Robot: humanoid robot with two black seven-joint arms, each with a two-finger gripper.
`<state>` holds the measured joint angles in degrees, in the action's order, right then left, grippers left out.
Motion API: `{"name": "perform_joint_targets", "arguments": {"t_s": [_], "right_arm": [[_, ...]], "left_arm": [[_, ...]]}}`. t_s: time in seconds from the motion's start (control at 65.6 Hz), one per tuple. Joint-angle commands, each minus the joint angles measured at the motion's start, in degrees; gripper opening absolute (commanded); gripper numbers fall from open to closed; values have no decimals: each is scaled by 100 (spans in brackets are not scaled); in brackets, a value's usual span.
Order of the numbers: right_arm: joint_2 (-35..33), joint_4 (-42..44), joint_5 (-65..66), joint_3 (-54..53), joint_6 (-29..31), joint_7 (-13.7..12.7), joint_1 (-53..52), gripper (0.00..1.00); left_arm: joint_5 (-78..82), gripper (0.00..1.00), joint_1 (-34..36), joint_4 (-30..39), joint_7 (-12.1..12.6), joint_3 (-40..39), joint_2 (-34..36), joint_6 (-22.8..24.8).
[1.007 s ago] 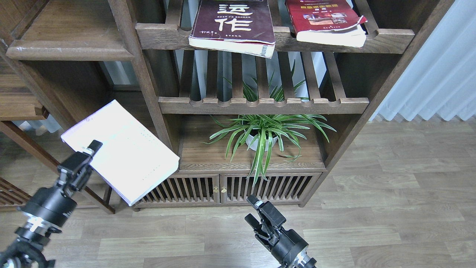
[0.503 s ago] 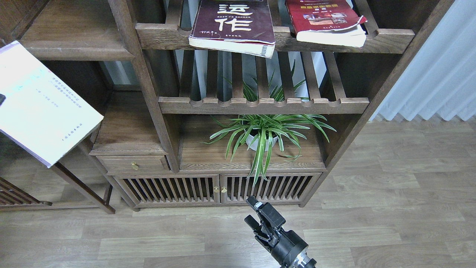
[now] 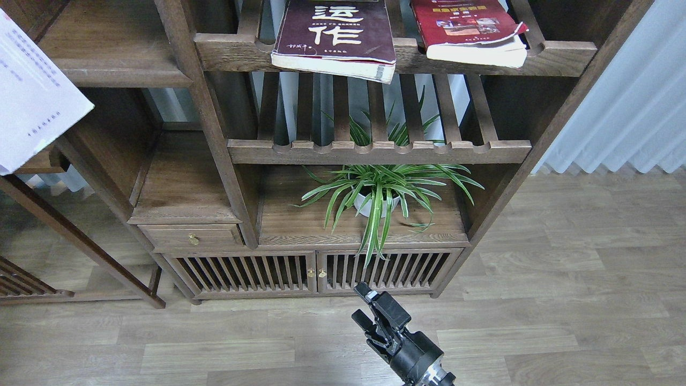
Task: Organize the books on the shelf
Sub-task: 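Carry the white book with the left gripper to the tall side shelf, then push the white book upright onto the side shelf with the left gripper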
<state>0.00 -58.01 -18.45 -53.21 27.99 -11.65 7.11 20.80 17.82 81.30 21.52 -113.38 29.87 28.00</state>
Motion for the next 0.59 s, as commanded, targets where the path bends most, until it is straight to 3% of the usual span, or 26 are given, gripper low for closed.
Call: {"name": "perform_joint_targets", "arguments": {"t_s": [0.0, 0.168, 0.58], "right_arm": [[0, 0, 0, 13, 1, -13, 1, 100], [0, 0, 0, 13, 1, -13, 1, 100], [0, -9, 9, 4, 1, -13, 1, 100]], "left_arm": [[591, 7, 818, -228, 10, 115, 37, 0], [1592, 7, 2189, -940, 10, 580, 28, 0], [2086, 6, 4018, -2241, -7, 2101, 81, 0]]}}
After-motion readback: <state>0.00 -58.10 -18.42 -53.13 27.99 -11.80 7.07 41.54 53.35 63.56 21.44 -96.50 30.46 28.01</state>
